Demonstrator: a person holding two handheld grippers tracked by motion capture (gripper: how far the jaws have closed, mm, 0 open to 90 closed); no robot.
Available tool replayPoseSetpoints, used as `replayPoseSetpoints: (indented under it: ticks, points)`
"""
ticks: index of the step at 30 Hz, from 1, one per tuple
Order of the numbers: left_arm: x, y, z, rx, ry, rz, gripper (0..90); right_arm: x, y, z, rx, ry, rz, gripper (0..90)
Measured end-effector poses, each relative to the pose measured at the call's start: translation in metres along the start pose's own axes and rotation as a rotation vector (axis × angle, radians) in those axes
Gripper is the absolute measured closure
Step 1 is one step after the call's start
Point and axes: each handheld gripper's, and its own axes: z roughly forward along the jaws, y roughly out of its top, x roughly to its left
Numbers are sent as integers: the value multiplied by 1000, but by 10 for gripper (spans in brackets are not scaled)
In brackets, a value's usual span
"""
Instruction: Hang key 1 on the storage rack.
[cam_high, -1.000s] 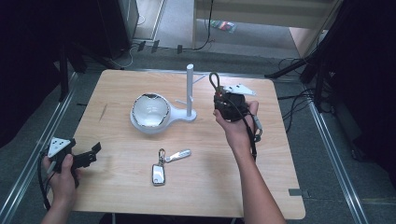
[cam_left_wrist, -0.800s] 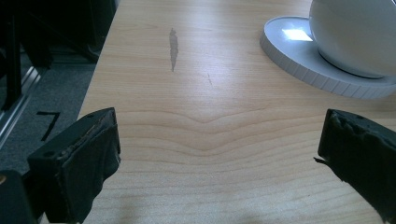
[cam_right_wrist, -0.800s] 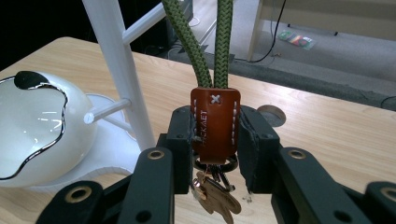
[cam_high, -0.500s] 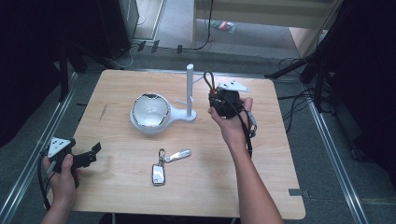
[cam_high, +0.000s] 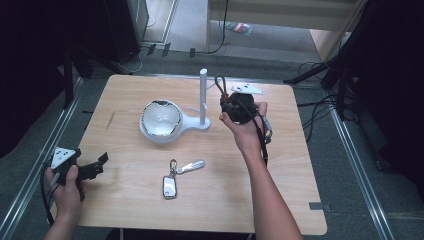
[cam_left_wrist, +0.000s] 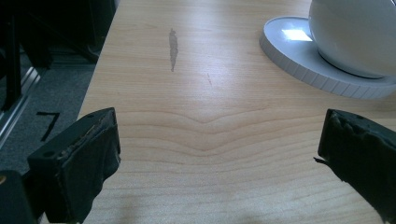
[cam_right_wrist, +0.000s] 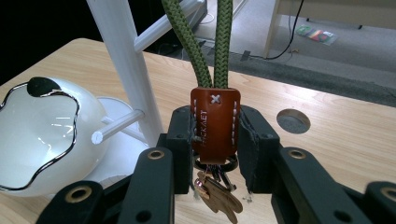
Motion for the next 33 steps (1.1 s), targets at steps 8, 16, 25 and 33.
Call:
replayPoseSetpoints:
  ticks: [8, 16, 25, 33]
  points:
    - [0, 0, 0, 0, -1, 1, 0, -1, -1, 6, 19, 16, 15, 693]
    - [0, 0, 0, 0, 0, 1, 0, 0, -2, 8, 30, 34, 13, 692]
    - [0, 0, 0, 0, -1, 0, 0, 0, -3, 12, 48, 58, 13, 692]
    - [0, 0, 0, 1, -1, 0, 0, 2, -5, 16, 67, 72, -2, 690]
